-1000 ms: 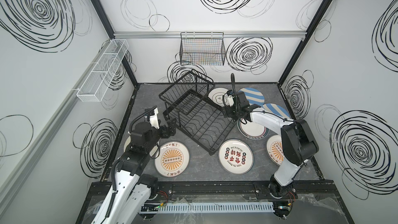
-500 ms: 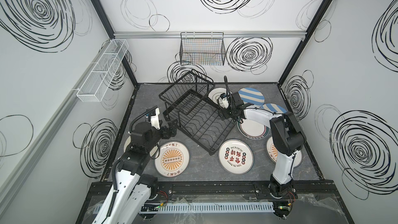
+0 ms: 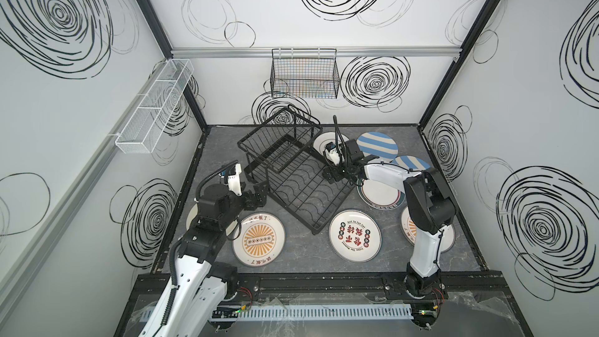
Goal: Load plates into a dish rack
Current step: Rotate the dish rack at the center of the table, then pick up the plate from the bottom-center of the table.
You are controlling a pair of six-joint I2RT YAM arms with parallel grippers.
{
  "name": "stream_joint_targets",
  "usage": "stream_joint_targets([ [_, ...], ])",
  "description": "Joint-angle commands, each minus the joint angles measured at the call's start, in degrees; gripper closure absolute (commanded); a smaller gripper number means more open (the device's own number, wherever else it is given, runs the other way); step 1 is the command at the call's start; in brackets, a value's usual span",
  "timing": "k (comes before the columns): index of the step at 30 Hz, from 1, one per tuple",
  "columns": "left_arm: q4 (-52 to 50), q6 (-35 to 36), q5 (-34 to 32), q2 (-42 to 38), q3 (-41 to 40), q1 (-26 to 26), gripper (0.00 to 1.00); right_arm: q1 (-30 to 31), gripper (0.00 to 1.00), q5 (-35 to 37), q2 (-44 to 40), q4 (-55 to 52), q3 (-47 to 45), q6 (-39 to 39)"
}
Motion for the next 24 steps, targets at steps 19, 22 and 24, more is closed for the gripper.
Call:
stream_joint_targets([
  [19, 2.48, -0.27, -9.23, 0.38, -2.76, -18.85, 0.04, -1.50, 0.07, 8.03, -22.08, -8.49, -10.92, 17.28],
  [22, 4.73, -0.76, -9.26, 1.10, -5.29, -21.50, 0.04, -1.54, 0.08, 8.22, -28.00, -12.57, -17.80, 21.55],
  [24, 7.62, -1.11, -7.27, 2.04, -6.89, -21.95, 0.04, -1.55, 0.08, 8.78, -31.86, -14.67, -22.04, 24.80],
])
